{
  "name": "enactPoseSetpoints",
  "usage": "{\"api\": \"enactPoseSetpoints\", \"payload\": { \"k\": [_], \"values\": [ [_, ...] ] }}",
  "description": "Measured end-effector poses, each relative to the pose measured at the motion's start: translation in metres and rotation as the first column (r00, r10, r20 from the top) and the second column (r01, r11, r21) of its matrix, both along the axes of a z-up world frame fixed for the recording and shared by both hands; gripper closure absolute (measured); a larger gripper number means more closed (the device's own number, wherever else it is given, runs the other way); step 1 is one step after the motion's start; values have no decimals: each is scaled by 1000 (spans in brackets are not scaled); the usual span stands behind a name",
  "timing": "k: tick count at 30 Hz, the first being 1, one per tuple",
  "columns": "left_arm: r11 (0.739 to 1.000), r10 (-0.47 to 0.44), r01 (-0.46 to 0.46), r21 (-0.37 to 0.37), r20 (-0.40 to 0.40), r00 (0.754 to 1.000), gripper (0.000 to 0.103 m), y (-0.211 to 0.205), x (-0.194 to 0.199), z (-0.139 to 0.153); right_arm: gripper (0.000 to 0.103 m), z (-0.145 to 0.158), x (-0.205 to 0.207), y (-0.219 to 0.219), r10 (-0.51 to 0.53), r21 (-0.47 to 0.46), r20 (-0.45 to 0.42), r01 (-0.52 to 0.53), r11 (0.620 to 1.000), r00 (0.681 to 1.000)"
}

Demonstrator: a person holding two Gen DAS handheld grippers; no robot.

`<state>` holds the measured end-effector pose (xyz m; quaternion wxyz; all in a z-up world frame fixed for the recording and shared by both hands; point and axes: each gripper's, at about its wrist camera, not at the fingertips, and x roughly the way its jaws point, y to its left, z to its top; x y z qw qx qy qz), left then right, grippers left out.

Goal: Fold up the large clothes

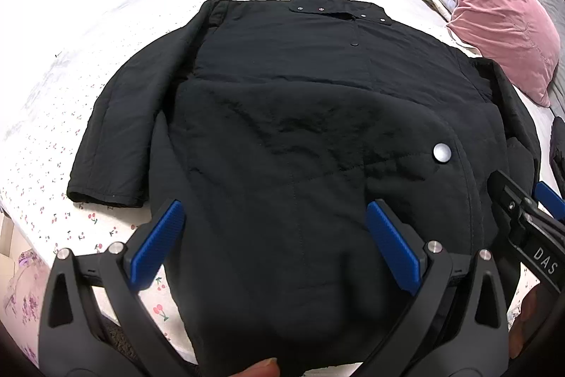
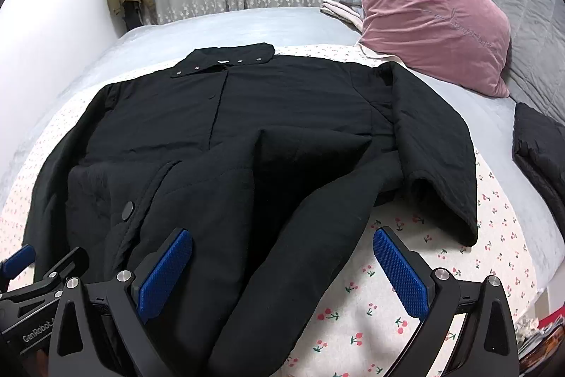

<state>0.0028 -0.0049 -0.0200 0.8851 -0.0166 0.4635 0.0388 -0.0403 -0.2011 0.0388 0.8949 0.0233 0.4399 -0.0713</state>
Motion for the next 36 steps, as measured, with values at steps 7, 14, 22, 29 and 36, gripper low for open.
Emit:
{"api": "enactPoseSetpoints", "payload": {
  "k": [7,14,22,29,36],
  "values": [
    [1000,2,-2,-1,0,1000,0,1,1,0,0,-1,0,1,1,2,-1,-1,1000,1000],
    [1000,7,-7,-4,4,1000,0,3,3,1,0,-1,0,2,0,0,1,0,1000,1000],
    [1000,9,-9,-5,5,1000,0,3,3,1,0,-1,0,2,0,0,1,0,1000,1000],
    [1000,8,-8,-5,6,1000,0,3,2,0,0,-2,0,2,1,1,0,-1,1000,1000],
    [1000,9,-9,-5,6,1000,0,3,2,0,0,-2,0,1,2,0,0,-2,1000,1000]
  ]
}}
